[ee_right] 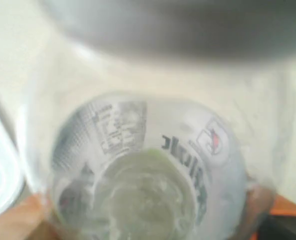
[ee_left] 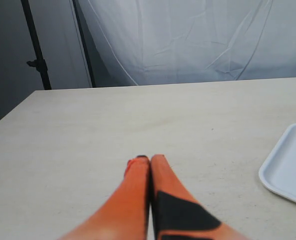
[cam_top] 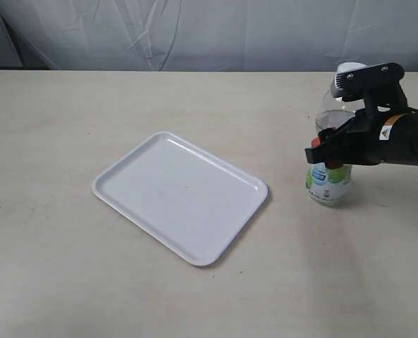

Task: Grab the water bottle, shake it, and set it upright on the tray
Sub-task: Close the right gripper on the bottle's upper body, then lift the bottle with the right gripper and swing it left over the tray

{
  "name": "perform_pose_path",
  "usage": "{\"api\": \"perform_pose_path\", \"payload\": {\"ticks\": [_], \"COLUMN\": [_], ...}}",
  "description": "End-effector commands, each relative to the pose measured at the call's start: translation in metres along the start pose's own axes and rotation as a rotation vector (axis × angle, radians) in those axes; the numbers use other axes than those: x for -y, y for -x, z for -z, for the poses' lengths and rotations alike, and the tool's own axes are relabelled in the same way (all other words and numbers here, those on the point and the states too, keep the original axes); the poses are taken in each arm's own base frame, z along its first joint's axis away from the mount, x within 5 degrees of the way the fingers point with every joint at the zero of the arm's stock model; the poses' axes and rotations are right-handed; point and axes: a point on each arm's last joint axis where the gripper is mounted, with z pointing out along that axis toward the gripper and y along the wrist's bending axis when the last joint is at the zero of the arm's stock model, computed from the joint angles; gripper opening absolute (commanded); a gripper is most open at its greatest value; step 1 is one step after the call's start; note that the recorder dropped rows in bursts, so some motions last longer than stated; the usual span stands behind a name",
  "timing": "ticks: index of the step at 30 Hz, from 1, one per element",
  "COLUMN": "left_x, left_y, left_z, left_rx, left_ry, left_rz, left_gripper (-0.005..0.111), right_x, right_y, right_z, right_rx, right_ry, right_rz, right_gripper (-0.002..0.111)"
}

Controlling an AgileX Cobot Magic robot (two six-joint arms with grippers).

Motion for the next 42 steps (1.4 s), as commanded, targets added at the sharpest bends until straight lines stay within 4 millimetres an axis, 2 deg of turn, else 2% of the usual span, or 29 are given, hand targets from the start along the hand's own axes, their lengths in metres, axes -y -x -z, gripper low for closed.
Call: {"api": "perform_pose_path", "payload": {"ticks": [1, 4, 7, 10, 15, 17, 19, 21, 23, 26, 28, 30, 33, 34, 35, 36, 37, 39, 41, 42], "left_x": [0.0, 0.0, 0.0, 0.0, 0.0, 0.0, 0.0, 0.0, 0.0, 0.0, 0.0, 0.0, 0.0, 0.0, 0.0, 0.0, 0.0, 0.0, 0.0, 0.0], "left_y": [0.0, 0.0, 0.0, 0.0, 0.0, 0.0, 0.0, 0.0, 0.0, 0.0, 0.0, 0.0, 0.0, 0.0, 0.0, 0.0, 0.0, 0.0, 0.0, 0.0], "left_z": [0.0, 0.0, 0.0, 0.0, 0.0, 0.0, 0.0, 0.0, 0.0, 0.0, 0.0, 0.0, 0.0, 0.0, 0.0, 0.0, 0.0, 0.0, 0.0, 0.0], "left_rx": [0.007, 0.007, 0.007, 0.007, 0.007, 0.007, 0.007, 0.007, 0.007, 0.007, 0.007, 0.007, 0.007, 0.007, 0.007, 0.007, 0.007, 0.007, 0.007, 0.007], "left_ry": [-0.006, -0.006, -0.006, -0.006, -0.006, -0.006, -0.006, -0.006, -0.006, -0.006, -0.006, -0.006, -0.006, -0.006, -0.006, -0.006, -0.006, -0.006, -0.006, -0.006], "left_rz": [0.007, 0.007, 0.007, 0.007, 0.007, 0.007, 0.007, 0.007, 0.007, 0.007, 0.007, 0.007, 0.007, 0.007, 0.007, 0.007, 0.007, 0.007, 0.007, 0.007], "left_gripper": [0.0, 0.0, 0.0, 0.0, 0.0, 0.0, 0.0, 0.0, 0.0, 0.0, 0.0, 0.0, 0.0, 0.0, 0.0, 0.0, 0.0, 0.0, 0.0, 0.0], "right_x": [0.001, 0.0, -0.006, -0.018, -0.047, -0.055, -0.064, -0.073, -0.085, -0.106, -0.116, -0.123, -0.128, -0.128, -0.127, -0.125, -0.125, -0.129, -0.14, -0.142], "right_y": [-0.003, 0.001, 0.013, 0.035, 0.082, 0.093, 0.099, 0.098, 0.093, 0.075, 0.064, 0.064, 0.088, 0.108, 0.114, 0.122, 0.123, 0.112, 0.08, 0.073], "right_z": [0.0, 0.006, 0.022, 0.054, 0.126, 0.147, 0.159, 0.155, 0.14, 0.1, 0.082, 0.08, 0.108, 0.14, 0.152, 0.175, 0.18, 0.164, 0.112, 0.101], "right_rx": [-0.019, 0.001, 0.069, 0.203, 0.526, 0.653, 0.747, 0.738, 0.655, 0.436, 0.319, 0.266, 0.388, 0.518, 0.564, 0.669, 0.696, 0.609, 0.348, 0.274], "right_ry": [-0.006, -0.003, 0.011, 0.043, 0.145, 0.186, 0.228, 0.258, 0.29, 0.321, 0.327, 0.336, 0.37, 0.394, 0.405, 0.427, 0.433, 0.426, 0.399, 0.389], "right_rz": [-0.076, -0.087, -0.069, -0.037, 0.022, 0.033, 0.041, 0.051, 0.058, 0.095, 0.124, 0.145, 0.152, 0.146, 0.143, 0.136, 0.139, 0.158, 0.203, 0.213], "right_gripper": [0.003, 0.004, 0.004, 0.001, -0.001, -0.001, -0.001, -0.001, -0.001, -0.001, -0.001, -0.001, -0.001, -0.001, -0.001, -0.001, -0.001, -0.001, -0.001, -0.001]}}
